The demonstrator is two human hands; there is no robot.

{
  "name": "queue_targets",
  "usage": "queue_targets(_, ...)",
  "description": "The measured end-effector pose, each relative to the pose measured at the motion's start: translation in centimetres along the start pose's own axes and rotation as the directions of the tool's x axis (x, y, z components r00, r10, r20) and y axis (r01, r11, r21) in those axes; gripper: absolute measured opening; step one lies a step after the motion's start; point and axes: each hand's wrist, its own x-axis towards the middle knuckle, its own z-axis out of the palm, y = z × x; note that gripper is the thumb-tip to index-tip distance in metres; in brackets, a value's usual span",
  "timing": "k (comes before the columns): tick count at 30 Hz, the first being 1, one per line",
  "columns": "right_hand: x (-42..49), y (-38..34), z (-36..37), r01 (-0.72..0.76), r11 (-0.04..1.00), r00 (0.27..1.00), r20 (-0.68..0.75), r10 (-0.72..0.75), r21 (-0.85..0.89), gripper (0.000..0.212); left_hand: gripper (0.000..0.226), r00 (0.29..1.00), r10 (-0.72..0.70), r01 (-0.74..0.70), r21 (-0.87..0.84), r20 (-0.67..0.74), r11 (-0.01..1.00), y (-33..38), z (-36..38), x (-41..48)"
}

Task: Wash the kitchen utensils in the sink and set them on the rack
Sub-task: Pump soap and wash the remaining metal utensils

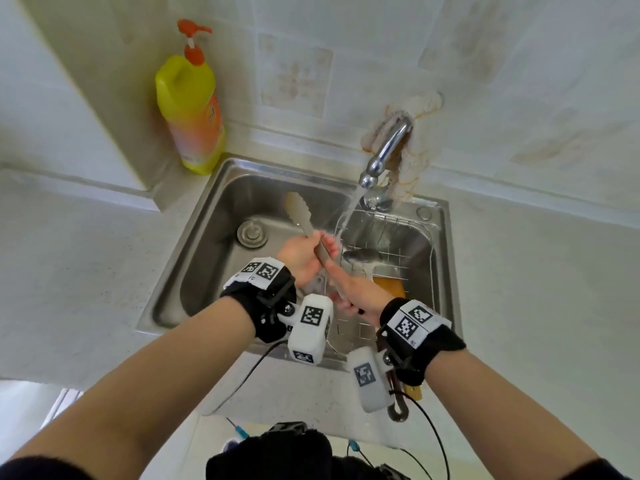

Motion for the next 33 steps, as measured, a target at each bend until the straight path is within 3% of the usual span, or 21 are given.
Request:
queue_targets(3, 1.4, -0.9, -0.4, -0.027, 0.986, 0.998, 0.061, 0.017, 0.166, 0.040, 0.025, 0.998, -0.056, 0.055, 0.006, 0.021, 0.998, 0.1, 0.6, -0.2)
queue_targets(6, 1.8, -2.3, -0.9, -0.100, 0.931, 0.991, 0.121, 0.061, 0.351, 0.043, 0.031, 0.990, -0.123, 0.111, 0.168, 0.066, 0.979, -0.2, 1.0, -0.3)
queue_targets(13, 2.3, -4.7, -3.8, -0.164, 0.865, 0.982, 0.159, 0.100, 0.474, 0.045, 0.045, 0.993, -0.088, 0.080, 0.096, 0.084, 0.992, 1.0, 2.5, 0.3)
queue_targets(15, 2.6, -4.3, -4.5, -0.179, 0.842, 0.980, 0.168, 0.106, 0.509, 0.048, 0.045, 0.984, -0.086, 0.077, 0.057, 0.159, 0.995, 0.6, 2.5, 0.5)
queue_targets(17, 2.7, -3.9, -4.9, -0.190, 0.831, 0.977, 0.180, 0.111, 0.523, 0.052, 0.044, 0.983, -0.019, -0.007, 0.143, 0.183, 0.990, -0.3, 2.3, 0.9)
queue_targets(19, 2.6, -3.6, -5.0, -0.169, 0.856, 0.979, 0.184, 0.089, 0.488, 0.055, 0.042, 0.981, -0.051, 0.022, 0.159, 0.186, 0.987, -0.7, 1.8, 1.0)
queue_targets(22, 2.5, -3.1, -4.2, -0.130, 0.941, 0.986, 0.139, 0.090, 0.312, 0.052, 0.029, 0.972, -0.077, 0.001, 0.323, 0.220, 0.946, -1.3, 1.1, 1.1)
queue_targets(24, 2.8, -2.4, -3.3, -0.131, 0.965, 0.987, 0.119, 0.106, 0.229, 0.048, 0.024, 0.983, -0.090, 0.028, 0.352, 0.162, 0.935, -1.6, 1.1, 0.9)
queue_targets(28, 2.2, -2.3, -3.0, -0.179, 0.914, 0.973, 0.206, 0.108, 0.365, 0.041, 0.022, 0.998, -0.045, 0.021, 0.472, 0.039, 0.882, -1.9, 1.3, 1.2)
queue_targets(30, 1.7, -2.7, -3.2, -0.145, 0.933, 0.972, 0.225, 0.072, 0.329, 0.033, 0.025, 1.000, 0.020, -0.011, 0.606, -0.009, 0.795, -1.6, 1.3, 1.5)
queue_targets(32, 2.3, -2.7, -3.4, 0.013, 1.000, 1.000, 0.012, -0.013, 0.000, 0.016, 0.028, 0.996, 0.089, -0.036, 0.796, -0.022, 0.604, -1.1, 0.7, 1.6)
queue_targets(33, 2.7, -2.7, -3.5, 0.105, 0.971, 0.982, -0.133, -0.135, -0.213, 0.016, 0.029, 0.994, 0.112, -0.040, 0.872, -0.017, 0.487, -0.8, 0.4, 1.6)
